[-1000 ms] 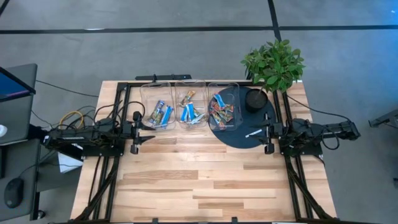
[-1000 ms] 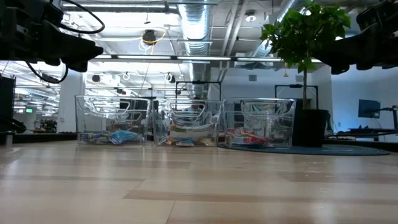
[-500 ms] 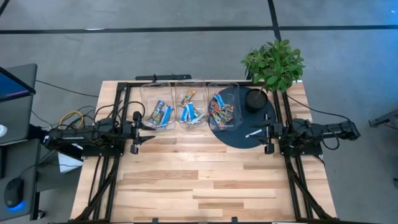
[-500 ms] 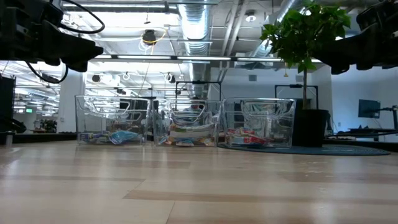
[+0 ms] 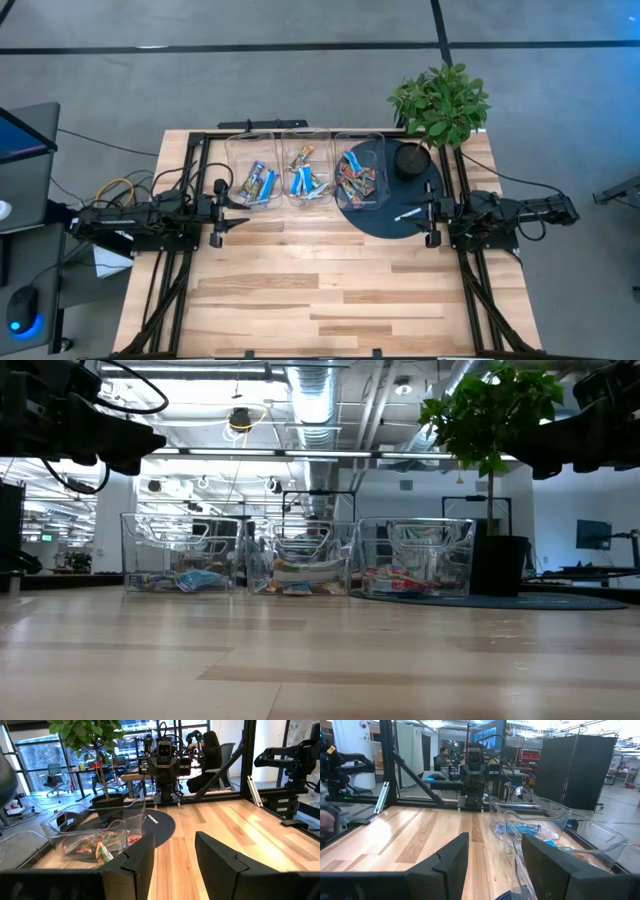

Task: Pick and place Granola Bars by type
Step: Return to Home Position

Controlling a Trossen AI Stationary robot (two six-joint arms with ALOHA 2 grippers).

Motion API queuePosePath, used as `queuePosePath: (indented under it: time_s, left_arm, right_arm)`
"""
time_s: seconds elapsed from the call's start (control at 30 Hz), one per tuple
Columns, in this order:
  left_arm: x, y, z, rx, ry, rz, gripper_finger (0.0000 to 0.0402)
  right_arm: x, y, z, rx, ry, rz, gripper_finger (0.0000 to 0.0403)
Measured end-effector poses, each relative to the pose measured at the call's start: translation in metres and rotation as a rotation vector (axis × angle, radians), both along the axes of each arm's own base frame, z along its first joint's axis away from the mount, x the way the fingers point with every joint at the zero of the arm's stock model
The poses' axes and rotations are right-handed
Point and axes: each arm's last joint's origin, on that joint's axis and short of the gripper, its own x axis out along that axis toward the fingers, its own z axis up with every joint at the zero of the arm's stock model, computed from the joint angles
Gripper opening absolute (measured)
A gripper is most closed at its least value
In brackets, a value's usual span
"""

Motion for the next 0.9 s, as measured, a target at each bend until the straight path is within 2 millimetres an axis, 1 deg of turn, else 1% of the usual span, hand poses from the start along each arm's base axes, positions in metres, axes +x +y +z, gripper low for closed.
queuePosePath:
  time_s: [0.9]
  left_arm:
    - [0.0,0.0,0.0,-0.011,0.0,0.0,0.0139]
  right_arm:
    - [0.0,0.0,0.0,0.0,0.0,0.0,0.0178]
